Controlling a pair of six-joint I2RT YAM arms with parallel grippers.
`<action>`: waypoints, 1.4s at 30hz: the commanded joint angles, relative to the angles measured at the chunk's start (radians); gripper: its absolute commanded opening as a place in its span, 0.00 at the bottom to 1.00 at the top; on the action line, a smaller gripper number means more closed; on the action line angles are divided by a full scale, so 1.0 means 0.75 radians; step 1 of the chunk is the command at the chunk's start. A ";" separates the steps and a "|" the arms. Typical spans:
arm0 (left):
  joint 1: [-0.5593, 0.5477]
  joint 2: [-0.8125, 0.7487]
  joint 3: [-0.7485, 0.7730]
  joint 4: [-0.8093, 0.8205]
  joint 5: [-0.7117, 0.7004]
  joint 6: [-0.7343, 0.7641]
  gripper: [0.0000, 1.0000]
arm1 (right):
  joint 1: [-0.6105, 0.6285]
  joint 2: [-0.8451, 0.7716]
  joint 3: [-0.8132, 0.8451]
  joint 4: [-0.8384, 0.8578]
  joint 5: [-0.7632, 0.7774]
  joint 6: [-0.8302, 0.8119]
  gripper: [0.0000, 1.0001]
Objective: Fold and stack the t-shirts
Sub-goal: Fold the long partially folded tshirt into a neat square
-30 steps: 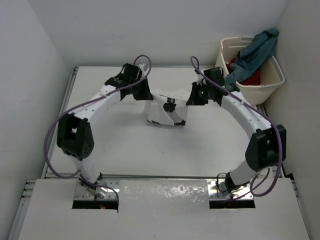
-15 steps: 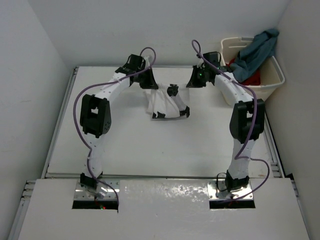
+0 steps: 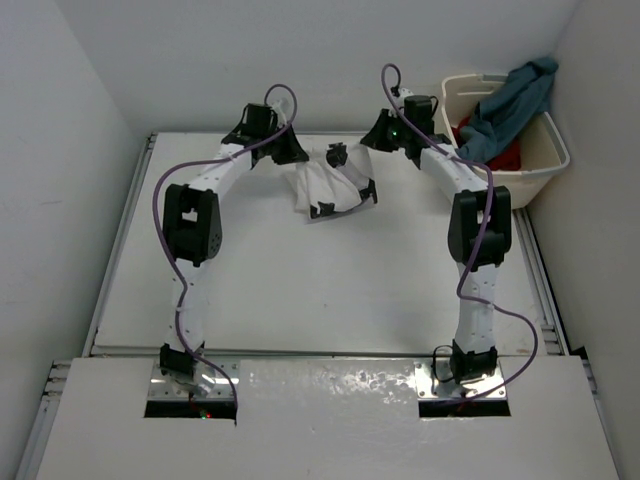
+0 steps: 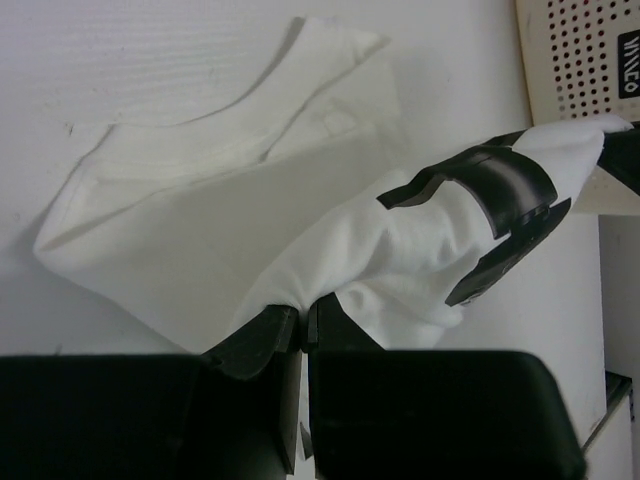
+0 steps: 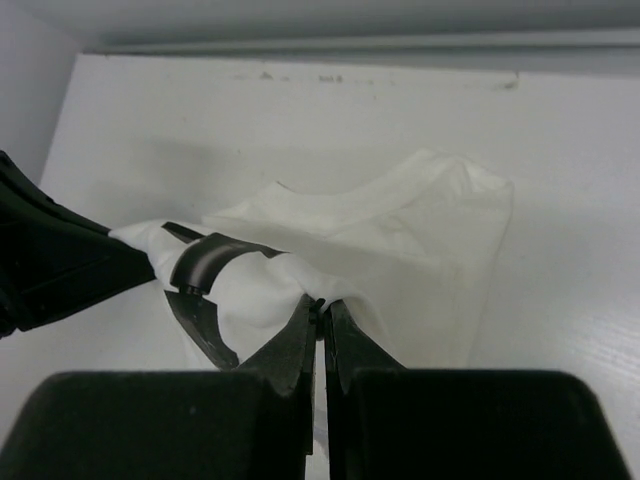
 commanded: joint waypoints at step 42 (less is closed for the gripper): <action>-0.022 0.187 0.218 0.354 -0.159 -0.320 1.00 | 0.118 0.277 0.159 0.446 0.102 -0.078 0.96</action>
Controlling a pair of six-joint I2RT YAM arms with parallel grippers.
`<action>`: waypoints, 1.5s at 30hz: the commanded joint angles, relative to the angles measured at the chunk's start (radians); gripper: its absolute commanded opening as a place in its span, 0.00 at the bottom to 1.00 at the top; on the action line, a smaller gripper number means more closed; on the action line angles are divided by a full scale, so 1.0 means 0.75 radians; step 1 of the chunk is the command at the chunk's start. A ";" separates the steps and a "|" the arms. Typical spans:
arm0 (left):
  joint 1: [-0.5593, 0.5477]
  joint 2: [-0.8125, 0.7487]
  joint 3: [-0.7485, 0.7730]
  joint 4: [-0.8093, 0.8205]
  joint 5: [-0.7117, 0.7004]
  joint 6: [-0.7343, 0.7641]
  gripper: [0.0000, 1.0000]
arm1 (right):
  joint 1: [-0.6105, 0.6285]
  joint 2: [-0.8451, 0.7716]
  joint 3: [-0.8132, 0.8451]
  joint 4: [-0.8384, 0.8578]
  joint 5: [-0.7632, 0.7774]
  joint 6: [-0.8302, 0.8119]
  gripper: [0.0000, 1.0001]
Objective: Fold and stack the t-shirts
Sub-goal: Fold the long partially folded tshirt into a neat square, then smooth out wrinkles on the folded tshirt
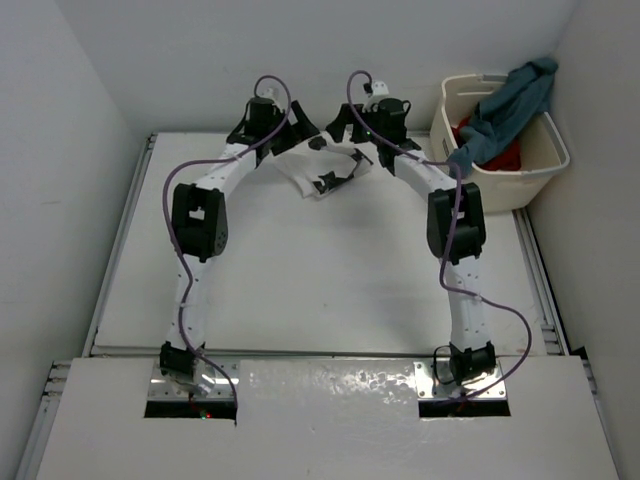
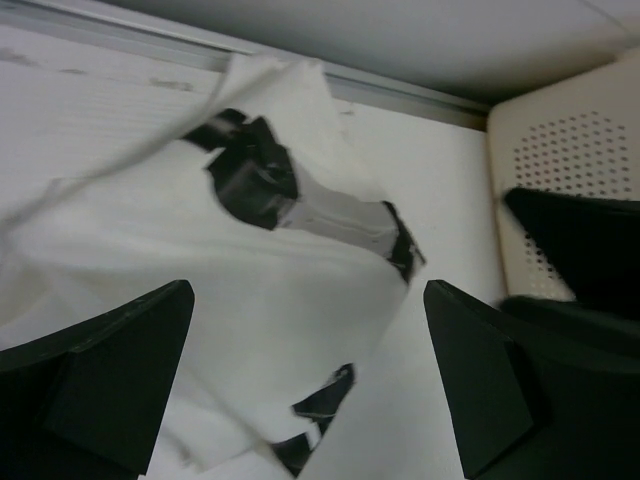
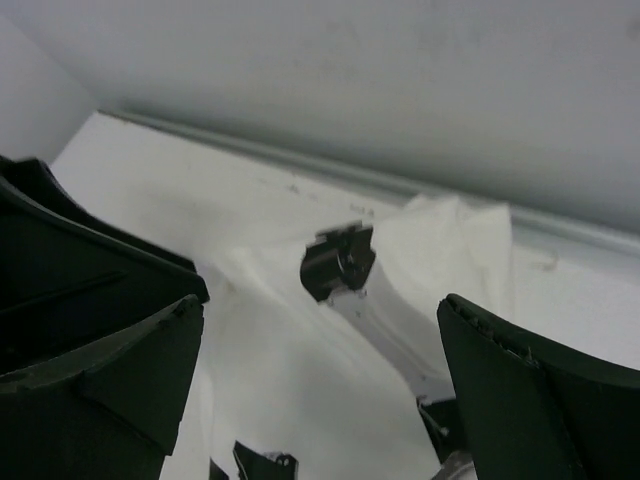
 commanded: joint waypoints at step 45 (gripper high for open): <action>-0.180 -0.901 -1.269 0.246 0.436 0.140 1.00 | 0.064 -0.751 -1.084 0.212 -0.242 0.472 0.99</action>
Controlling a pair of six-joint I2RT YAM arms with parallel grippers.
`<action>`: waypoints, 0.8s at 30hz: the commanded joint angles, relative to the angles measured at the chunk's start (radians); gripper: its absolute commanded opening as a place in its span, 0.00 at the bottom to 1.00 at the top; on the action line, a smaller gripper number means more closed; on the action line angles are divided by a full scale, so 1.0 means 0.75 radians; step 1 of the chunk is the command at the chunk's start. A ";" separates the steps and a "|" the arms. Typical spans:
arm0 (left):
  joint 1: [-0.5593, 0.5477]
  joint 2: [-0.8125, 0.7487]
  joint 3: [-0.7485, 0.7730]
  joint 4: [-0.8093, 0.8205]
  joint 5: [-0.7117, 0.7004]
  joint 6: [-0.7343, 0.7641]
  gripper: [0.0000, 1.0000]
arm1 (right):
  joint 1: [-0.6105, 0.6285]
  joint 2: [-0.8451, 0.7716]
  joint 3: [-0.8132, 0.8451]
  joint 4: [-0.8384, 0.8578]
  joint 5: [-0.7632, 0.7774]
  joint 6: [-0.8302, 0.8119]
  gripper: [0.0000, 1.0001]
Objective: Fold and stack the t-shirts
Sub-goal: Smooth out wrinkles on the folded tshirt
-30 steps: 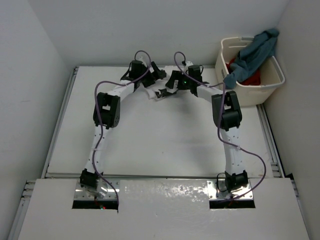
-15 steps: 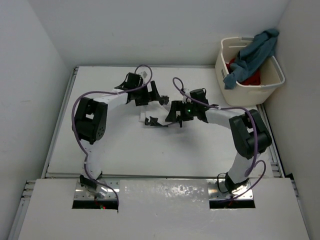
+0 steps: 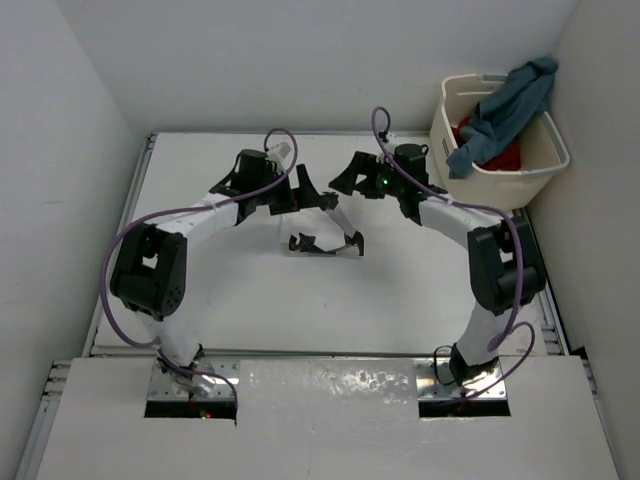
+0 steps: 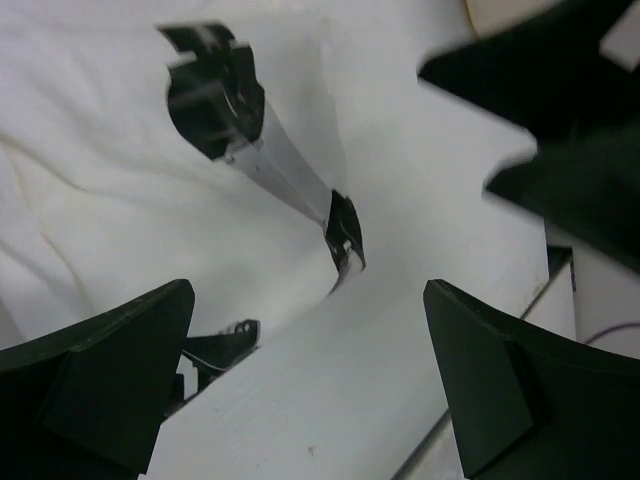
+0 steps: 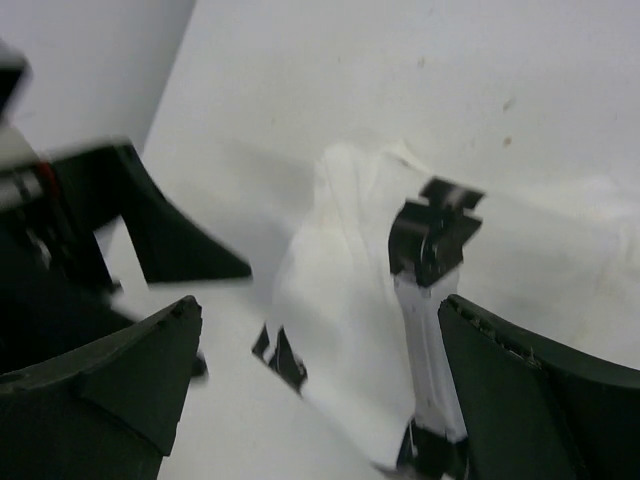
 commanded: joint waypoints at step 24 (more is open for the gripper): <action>-0.061 0.266 -0.400 0.312 0.274 0.077 0.97 | -0.127 0.888 0.728 0.000 -0.087 0.215 0.99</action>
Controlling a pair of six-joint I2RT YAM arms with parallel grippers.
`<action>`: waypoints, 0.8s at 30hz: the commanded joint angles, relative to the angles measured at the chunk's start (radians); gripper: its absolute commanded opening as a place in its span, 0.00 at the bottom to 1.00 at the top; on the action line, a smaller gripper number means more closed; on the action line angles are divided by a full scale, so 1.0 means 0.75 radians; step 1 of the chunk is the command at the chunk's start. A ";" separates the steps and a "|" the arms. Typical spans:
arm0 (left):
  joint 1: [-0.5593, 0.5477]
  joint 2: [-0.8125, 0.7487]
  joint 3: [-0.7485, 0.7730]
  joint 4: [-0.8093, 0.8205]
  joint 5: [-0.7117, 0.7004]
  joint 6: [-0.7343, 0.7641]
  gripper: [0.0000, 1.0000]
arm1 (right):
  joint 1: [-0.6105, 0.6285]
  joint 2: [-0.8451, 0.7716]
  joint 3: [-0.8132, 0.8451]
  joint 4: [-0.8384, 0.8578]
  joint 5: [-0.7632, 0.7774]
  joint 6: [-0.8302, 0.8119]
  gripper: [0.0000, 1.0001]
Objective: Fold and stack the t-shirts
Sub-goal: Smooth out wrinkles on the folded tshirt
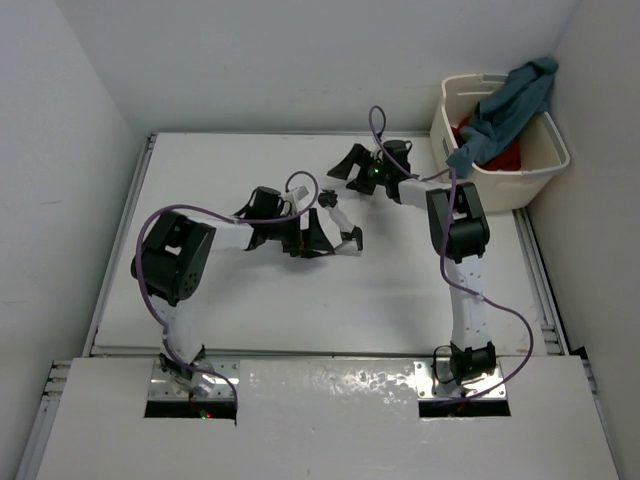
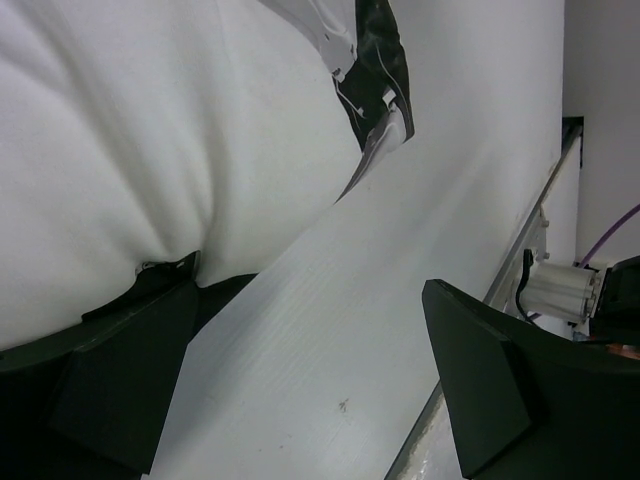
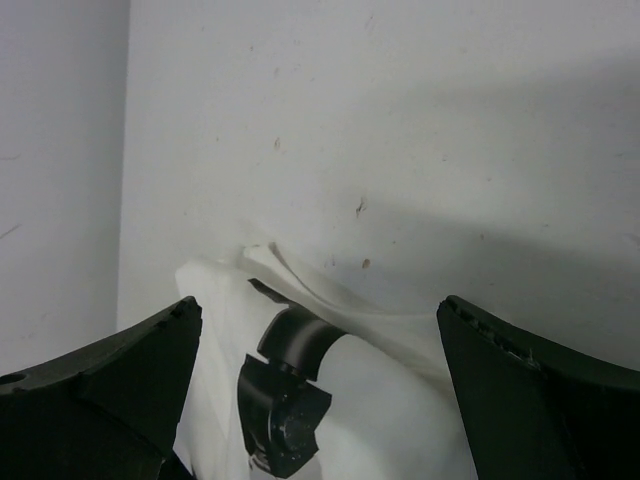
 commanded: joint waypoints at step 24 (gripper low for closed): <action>0.081 -0.013 0.649 -0.770 -0.672 0.131 0.91 | -0.094 -0.837 -0.418 -0.537 0.300 -0.551 0.99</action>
